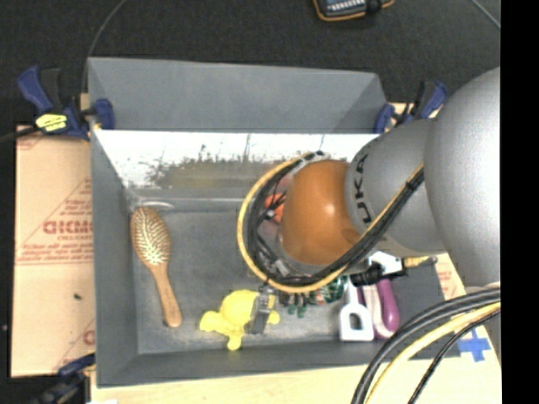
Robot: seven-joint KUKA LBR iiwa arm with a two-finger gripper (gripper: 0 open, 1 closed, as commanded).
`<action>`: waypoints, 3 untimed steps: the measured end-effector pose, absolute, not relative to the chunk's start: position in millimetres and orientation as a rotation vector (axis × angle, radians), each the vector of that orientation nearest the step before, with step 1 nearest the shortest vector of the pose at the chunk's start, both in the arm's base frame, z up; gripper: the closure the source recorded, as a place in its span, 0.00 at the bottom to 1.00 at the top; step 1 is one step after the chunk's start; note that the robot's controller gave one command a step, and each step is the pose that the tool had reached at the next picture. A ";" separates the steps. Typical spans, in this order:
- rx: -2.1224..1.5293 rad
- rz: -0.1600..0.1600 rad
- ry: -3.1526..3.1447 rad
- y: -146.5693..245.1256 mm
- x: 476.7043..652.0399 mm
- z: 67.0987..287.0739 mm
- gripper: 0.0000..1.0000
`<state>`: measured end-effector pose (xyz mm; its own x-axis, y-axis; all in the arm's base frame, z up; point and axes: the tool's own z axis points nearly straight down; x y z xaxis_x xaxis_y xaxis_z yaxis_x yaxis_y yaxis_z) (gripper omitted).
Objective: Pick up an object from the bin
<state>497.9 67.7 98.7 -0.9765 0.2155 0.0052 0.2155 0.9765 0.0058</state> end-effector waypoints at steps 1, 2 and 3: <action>0.136 0.005 -3.159 -30.1 542.8 80.4 0.00; -0.377 -0.015 -3.137 67.0 499.9 74.2 1.00; -0.378 -0.013 -3.137 66.2 499.9 74.1 1.00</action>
Offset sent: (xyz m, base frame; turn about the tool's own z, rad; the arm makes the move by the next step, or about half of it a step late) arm -0.0037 -0.0012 -0.0287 0.0226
